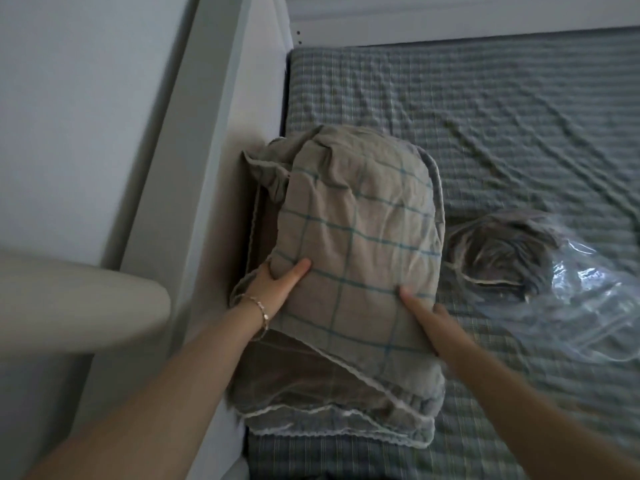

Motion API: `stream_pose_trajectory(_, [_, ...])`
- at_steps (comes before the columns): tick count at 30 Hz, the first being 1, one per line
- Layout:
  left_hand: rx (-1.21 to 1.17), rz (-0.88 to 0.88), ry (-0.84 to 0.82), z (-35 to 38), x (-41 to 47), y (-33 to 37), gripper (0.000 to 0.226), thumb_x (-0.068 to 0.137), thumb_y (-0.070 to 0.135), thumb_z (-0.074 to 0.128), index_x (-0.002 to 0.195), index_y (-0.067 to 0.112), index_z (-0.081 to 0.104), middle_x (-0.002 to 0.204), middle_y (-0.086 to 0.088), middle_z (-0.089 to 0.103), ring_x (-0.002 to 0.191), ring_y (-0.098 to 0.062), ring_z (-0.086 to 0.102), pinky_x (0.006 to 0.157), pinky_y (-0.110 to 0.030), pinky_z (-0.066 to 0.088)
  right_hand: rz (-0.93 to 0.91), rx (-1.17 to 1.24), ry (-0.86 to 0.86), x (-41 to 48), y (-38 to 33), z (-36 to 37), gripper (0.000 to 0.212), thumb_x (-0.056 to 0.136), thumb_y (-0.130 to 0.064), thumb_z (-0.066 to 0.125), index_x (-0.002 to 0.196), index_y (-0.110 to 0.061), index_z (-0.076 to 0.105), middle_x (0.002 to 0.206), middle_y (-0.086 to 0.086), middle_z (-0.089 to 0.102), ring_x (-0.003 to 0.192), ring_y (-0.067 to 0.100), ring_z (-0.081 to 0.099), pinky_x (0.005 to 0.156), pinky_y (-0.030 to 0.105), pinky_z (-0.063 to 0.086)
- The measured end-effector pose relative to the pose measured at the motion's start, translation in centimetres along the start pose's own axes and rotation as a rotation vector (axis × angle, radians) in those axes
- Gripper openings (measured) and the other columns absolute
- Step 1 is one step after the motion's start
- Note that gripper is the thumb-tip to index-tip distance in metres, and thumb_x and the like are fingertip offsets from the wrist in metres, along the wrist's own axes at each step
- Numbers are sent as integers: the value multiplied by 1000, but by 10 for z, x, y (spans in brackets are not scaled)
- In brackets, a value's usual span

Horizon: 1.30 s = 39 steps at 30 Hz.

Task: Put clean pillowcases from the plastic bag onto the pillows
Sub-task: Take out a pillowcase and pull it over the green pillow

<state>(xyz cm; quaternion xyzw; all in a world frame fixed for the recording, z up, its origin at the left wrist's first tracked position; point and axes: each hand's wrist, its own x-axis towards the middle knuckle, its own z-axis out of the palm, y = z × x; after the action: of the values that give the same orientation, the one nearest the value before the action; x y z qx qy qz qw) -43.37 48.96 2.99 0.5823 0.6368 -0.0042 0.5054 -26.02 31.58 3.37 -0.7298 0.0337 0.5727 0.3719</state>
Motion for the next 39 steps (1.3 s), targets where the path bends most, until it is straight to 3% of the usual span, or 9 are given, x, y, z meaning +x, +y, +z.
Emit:
stream_pose_trajectory(3, [75, -31, 3, -2, -8, 4, 93, 60, 78, 58, 126, 13, 55, 125, -7, 59, 112, -26, 56, 96, -31, 43, -6, -7, -33, -19, 21, 6, 87, 59, -55, 75, 129, -8, 51, 103, 3, 60, 90, 20, 58, 76, 29, 47])
stream_pose_trajectory(7, [183, 114, 249, -18, -23, 73, 73, 75, 63, 59, 122, 7, 57, 124, -13, 58, 112, -26, 56, 87, -26, 41, -62, -48, 166, -27, -43, 2, 68, 70, -47, 75, 117, -3, 55, 95, 7, 56, 83, 23, 55, 75, 30, 45])
stream_pose_trajectory(12, [169, 463, 608, -57, -65, 131, 52, 84, 49, 58, 110, 5, 61, 106, -12, 63, 102, -24, 58, 74, -26, 41, -511, 195, 118, -64, -81, -14, 22, 73, -34, 75, 83, -17, 66, 85, -1, 71, 78, 14, 67, 72, 30, 55])
stream_pose_trajectory(17, [1103, -30, -81, -22, -57, -10, 44, 93, 34, 41, 130, 10, 44, 130, -18, 50, 116, -35, 51, 97, -38, 43, 16, -199, -135, -28, 34, 7, 38, 77, -31, 72, 105, -7, 66, 97, 11, 68, 92, 28, 64, 86, 37, 53])
stream_pose_trajectory(20, [925, -178, -23, -9, -56, -29, 55, 90, 29, 50, 135, 4, 33, 134, -19, 42, 120, -34, 47, 99, -37, 42, 106, -184, -256, -17, 62, 3, 62, 61, -27, 83, 112, 1, 62, 89, 7, 68, 87, 23, 64, 86, 35, 54])
stream_pose_trajectory(25, [233, 73, 324, -4, -17, 34, 69, 87, 41, 56, 140, 4, 30, 139, -21, 35, 126, -36, 40, 104, -36, 31, -195, -40, 68, 20, 1, -21, 83, 64, -49, 77, 128, -9, 41, 116, 6, 58, 94, 19, 60, 84, 35, 50])
stream_pose_trajectory(31, [-186, -76, 318, -1, 63, 87, 99, 75, 60, 62, 146, 5, 18, 152, -8, 25, 138, -25, 28, 113, -31, 19, -329, 64, 136, 72, -111, 7, 106, 55, -56, 80, 141, -17, 32, 134, -2, 48, 119, 19, 50, 104, 35, 40])
stream_pose_trajectory(36, [-173, 296, 491, 4, 82, 106, 53, 76, 19, 69, 124, 4, 55, 124, -12, 58, 113, -22, 54, 86, -16, 37, -541, -20, 144, 74, -124, 13, 46, 67, -28, 82, 105, -21, 57, 96, -7, 63, 93, 13, 60, 79, 24, 49])
stream_pose_trajectory(39, [-148, 624, 726, -11, 73, 111, 57, 78, 10, 68, 130, 0, 46, 131, -13, 51, 120, -18, 47, 95, -8, 30, -725, 21, 112, 67, -119, 5, 34, 72, -25, 79, 98, -31, 57, 95, -14, 65, 87, 0, 62, 77, 16, 51])
